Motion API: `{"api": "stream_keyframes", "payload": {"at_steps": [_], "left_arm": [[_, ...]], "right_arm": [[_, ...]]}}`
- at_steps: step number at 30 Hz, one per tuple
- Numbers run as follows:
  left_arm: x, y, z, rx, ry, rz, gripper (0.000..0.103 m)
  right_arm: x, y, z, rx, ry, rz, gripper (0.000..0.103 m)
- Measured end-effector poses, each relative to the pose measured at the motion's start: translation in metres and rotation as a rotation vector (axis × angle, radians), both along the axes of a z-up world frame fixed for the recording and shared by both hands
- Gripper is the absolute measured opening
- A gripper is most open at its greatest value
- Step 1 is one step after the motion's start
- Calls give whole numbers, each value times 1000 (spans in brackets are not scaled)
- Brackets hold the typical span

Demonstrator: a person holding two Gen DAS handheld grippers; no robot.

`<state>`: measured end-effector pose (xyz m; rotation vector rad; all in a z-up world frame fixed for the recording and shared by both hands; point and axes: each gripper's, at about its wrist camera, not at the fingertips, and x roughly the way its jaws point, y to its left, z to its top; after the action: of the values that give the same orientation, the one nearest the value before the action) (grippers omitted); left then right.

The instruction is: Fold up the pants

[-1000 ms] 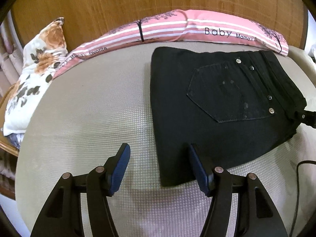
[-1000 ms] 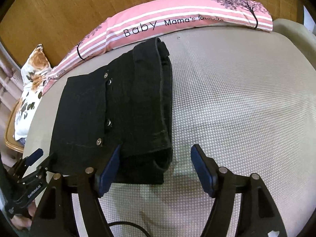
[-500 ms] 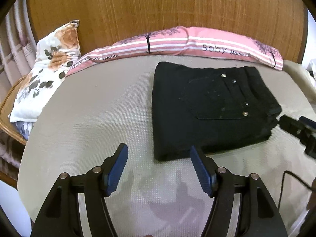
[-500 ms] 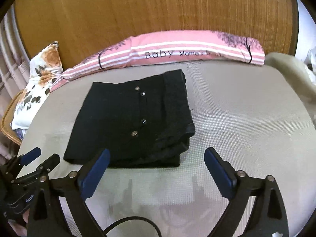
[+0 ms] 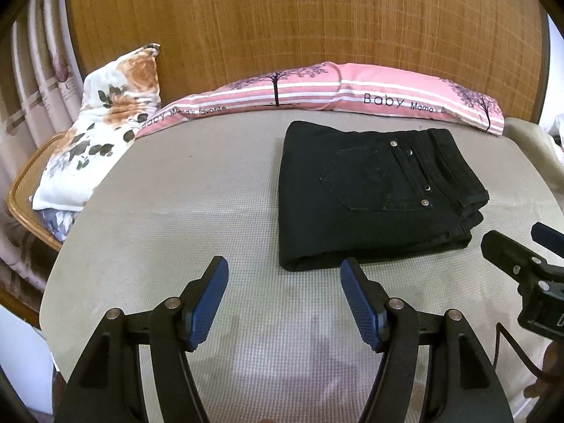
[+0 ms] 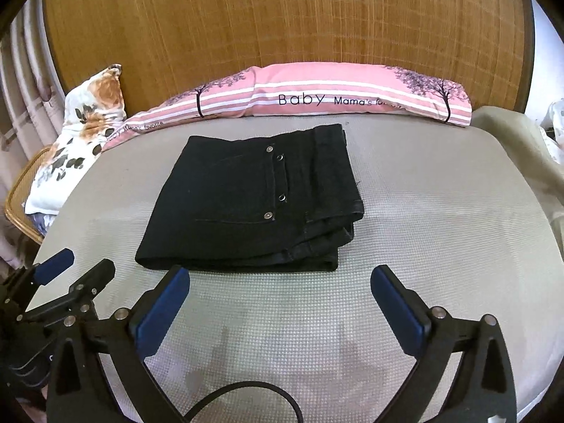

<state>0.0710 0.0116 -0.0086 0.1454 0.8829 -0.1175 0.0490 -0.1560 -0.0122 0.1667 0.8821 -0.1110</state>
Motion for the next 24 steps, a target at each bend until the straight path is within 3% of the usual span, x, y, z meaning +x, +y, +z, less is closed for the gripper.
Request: {"api": "stream_keyframes", "payload": {"at_steps": [24], "left_arm": [[-4, 0, -1, 12, -10, 18, 67]], "right_arm": [[-3, 8, -1, -29, 4, 21, 102]]}}
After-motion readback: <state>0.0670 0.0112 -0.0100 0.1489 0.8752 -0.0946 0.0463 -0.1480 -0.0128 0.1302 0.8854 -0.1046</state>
